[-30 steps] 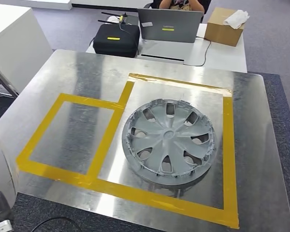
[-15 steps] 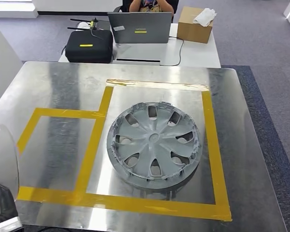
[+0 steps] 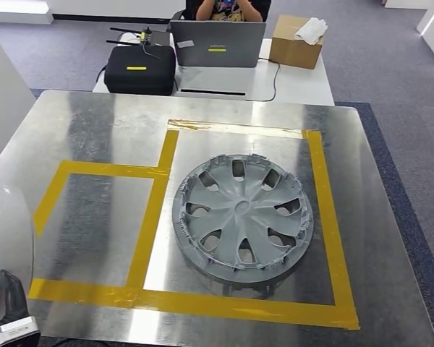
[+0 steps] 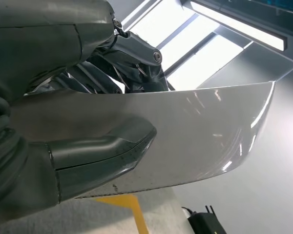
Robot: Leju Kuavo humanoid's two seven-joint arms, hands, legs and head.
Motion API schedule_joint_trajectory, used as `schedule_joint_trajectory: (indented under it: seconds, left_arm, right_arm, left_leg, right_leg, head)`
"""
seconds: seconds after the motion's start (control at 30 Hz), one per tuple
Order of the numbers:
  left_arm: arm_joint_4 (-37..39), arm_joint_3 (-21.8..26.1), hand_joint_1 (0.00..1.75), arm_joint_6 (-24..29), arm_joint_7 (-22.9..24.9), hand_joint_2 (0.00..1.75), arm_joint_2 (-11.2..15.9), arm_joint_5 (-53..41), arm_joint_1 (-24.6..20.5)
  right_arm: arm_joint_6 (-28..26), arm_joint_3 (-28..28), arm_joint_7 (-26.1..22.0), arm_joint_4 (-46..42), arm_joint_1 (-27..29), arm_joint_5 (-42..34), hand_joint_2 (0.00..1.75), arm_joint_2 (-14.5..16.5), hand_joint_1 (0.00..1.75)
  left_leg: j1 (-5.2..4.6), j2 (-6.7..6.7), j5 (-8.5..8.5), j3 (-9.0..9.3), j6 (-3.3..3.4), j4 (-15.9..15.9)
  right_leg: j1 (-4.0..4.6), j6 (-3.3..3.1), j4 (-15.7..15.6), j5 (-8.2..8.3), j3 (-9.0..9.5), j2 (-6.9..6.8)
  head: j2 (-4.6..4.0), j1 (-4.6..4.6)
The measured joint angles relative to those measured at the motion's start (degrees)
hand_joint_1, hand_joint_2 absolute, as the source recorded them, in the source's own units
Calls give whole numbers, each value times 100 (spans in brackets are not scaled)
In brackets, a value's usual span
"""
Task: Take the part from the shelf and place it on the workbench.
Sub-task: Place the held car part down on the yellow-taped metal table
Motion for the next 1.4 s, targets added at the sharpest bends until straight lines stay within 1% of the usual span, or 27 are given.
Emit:
schedule_joint_trajectory:
  seconds: [0.07, 0.13, 0.17, 0.2, 0.23, 0.27, 0.37, 0.43, 0.53, 0.6, 0.67, 0.7, 0.73, 0.77, 0.83, 0.9, 0.93, 1.0, 1.07, 1.1, 1.17, 1.2, 1.23, 1.27, 1.3, 1.33, 1.4]
  left_arm:
    - [1, 10, 175, -4, -7, 175, -11, 0, 2]
    - [6, 23, 175, -5, -16, 175, -26, 0, 6]
    - [11, 30, 175, -2, -24, 175, -33, -1, 6]
    - [16, 36, 175, 1, -33, 175, -40, -2, 6]
    - [20, 42, 175, 7, -44, 175, -45, -7, 6]
    - [24, 48, 175, 13, -54, 175, -49, -13, 6]
    - [25, 66, 175, 45, -95, 175, -63, -41, 7]
    - [25, 75, 175, 66, -127, 175, -81, -71, 10]
    - [23, 78, 175, 83, -146, 175, -97, -99, 17]
    - [22, 78, 175, 92, -150, 175, -98, -105, 22]
    - [23, 78, 175, 95, -151, 175, -98, -105, 26]
    - [23, 78, 175, 95, -151, 175, -97, -105, 27]
    - [24, 78, 175, 95, -151, 175, -97, -105, 29]
    - [25, 78, 175, 95, -151, 175, -96, -105, 30]
    - [23, 79, 175, 95, -151, 175, -96, -105, 27]
    - [23, 79, 175, 96, -151, 175, -96, -111, 21]
    - [23, 79, 175, 97, -151, 175, -97, -115, 18]
    - [22, 83, 175, 101, -151, 175, -101, -120, 20]
    - [22, 83, 175, 101, -151, 175, -109, -120, 16]
    - [23, 82, 175, 101, -151, 175, -115, -121, 14]
    - [23, 81, 175, 101, -151, 175, -126, -122, 16]
    - [24, 82, 175, 101, -151, 175, -131, -122, 19]
    - [24, 82, 175, 101, -151, 175, -133, -122, 19]
    - [25, 83, 175, 102, -151, 175, -135, -122, 19]
    - [25, 83, 175, 102, -151, 175, -135, -122, 19]
    - [25, 84, 175, 102, -151, 175, -135, -122, 18]
    - [24, 84, 175, 103, -151, 175, -135, -122, 19]
  right_arm:
    - [0, -1, -2, 0, -5, 0, 175, 0, 0]
    - [0, -2, -4, 0, -12, 1, 175, -1, 0]
    - [1, -3, -4, 0, -15, 4, 175, -2, 0]
    - [1, -4, -4, 0, -15, 7, 175, -2, 0]
    - [2, -5, -4, 0, -15, 11, 175, -2, 0]
    - [4, -5, -4, 0, -15, 16, 175, -2, 0]
    - [9, -6, -7, -2, -21, 36, 175, -6, 0]
    - [12, -6, -8, -2, -33, 59, 175, -8, 0]
    - [20, -8, -8, -2, -48, 86, 175, -2, 0]
    - [23, -10, -8, -2, -52, 92, 175, 2, 0]
    - [25, -13, -9, -2, -54, 92, 175, 2, 0]
    - [25, -16, -8, -2, -53, 92, 175, 2, 0]
    - [25, -19, -8, -2, -53, 92, 175, 2, 0]
    - [26, -21, -8, -2, -54, 92, 175, 2, 0]
    - [26, -23, -8, -2, -54, 92, 175, 2, 0]
    - [26, -24, -9, -2, -56, 92, 175, 2, 0]
    - [26, -25, -9, -2, -56, 92, 175, 2, 0]
    - [26, -27, -9, -1, -56, 92, 175, 2, 0]
    - [26, -31, -8, -1, -55, 92, 175, -1, 0]
    - [26, -33, -8, 0, -55, 92, 175, -3, 0]
    - [26, -36, -8, 0, -55, 92, 175, -5, 0]
    - [26, -37, -8, 0, -55, 92, 175, -6, 0]
    - [26, -37, -8, 0, -55, 92, 175, -7, 0]
    - [26, -37, -8, 0, -56, 92, 175, -7, 0]
    - [26, -37, -8, -1, -56, 92, 175, -7, 0]
    - [26, -37, -9, -1, -58, 92, 175, -7, 0]
    - [25, -36, -9, -4, -70, 92, 175, -10, 0]
  left_leg:
    - [22, 67, 36, 20, 62, -56]
    - [13, 150, 55, 24, 93, -69]
    - [2, 193, 60, 19, 100, -66]
    - [-11, 225, 60, 17, 100, -65]
    - [-22, 252, 59, 14, 99, -63]
    - [-32, 270, 58, 14, 97, -63]
    - [-54, 288, 59, 13, 65, -58]
    - [-57, 289, 82, 9, 0, -55]
    - [-37, 286, 55, -15, -120, -18]
    - [-17, 287, -273, -134, -199, 319]
    - [18, 289, -751, -344, -267, 1015]
    - [35, 289, -895, -407, -291, 1308]
    - [49, 290, -922, -387, -308, 1429]
    - [62, 290, -836, -266, -317, 1329]
    - [81, 289, -530, 236, -312, 573]
    - [69, 282, -375, 643, -276, -120]
    - [55, 278, -370, 708, -253, -262]
    - [38, 280, -309, 654, -181, -283]
    - [50, 308, -199, 564, -78, -311]
    - [58, 324, -133, 503, -31, -328]
    - [46, 343, -18, 355, 18, -324]
    - [36, 349, 43, 273, 23, -318]
    - [26, 353, 104, 190, 23, -308]
    - [17, 356, 158, 111, 19, -296]
    - [10, 358, 208, 35, 11, -280]
    - [6, 359, 251, -23, 0, -260]
    - [-17, 360, 328, -112, -44, -211]
  right_leg:
    - [21, 3, 259, -167, -118, -178]
    - [49, -29, 950, -550, -456, -379]
    - [55, -44, 1332, -725, -649, -413]
    - [59, -59, 1587, -801, -777, -423]
    - [62, -77, 1655, -759, -813, -426]
    - [67, -101, 1510, -612, -739, -429]
    - [107, -186, 440, -93, -157, -444]
    - [139, -207, 147, 4, 10, -446]
    - [128, -288, 95, 90, -27, -448]
    - [103, -369, 59, 165, -78, -472]
    - [110, -402, 69, 225, -158, -491]
    - [112, -403, 78, 257, -209, -498]
    - [114, -399, 91, 289, -261, -503]
    - [113, -392, 105, 320, -312, -505]
    - [112, -363, 137, 378, -396, -500]
    - [122, -305, 157, 443, -447, -490]
    - [124, -269, 159, 481, -460, -487]
    - [117, -188, 134, 557, -483, -482]
    - [106, -130, 220, 411, -567, -481]
    - [104, -115, 407, 194, -649, -481]
    - [106, -102, 1090, -363, -852, -483]
    - [107, -97, 1443, -539, -915, -483]
    - [108, -96, 1668, -584, -913, -483]
    - [110, -103, 1700, -501, -820, -483]
    - [113, -119, 1525, -342, -620, -484]
    - [120, -148, 1166, -195, -321, -484]
    - [144, -206, 298, -111, 326, -490]
  head:
    - [0, 7]
    - [0, 11]
    - [0, 10]
    - [0, 9]
    - [0, 9]
    - [0, 9]
    - [0, 7]
    - [0, 7]
    - [0, 3]
    - [0, -14]
    - [0, -27]
    - [0, -26]
    - [0, -26]
    - [0, -27]
    - [0, -28]
    - [0, -22]
    - [0, -26]
    - [0, -33]
    - [0, -29]
    - [0, -24]
    - [0, -12]
    - [0, -11]
    - [0, -13]
    - [0, -13]
    - [0, -14]
    - [0, -13]
    - [0, -12]
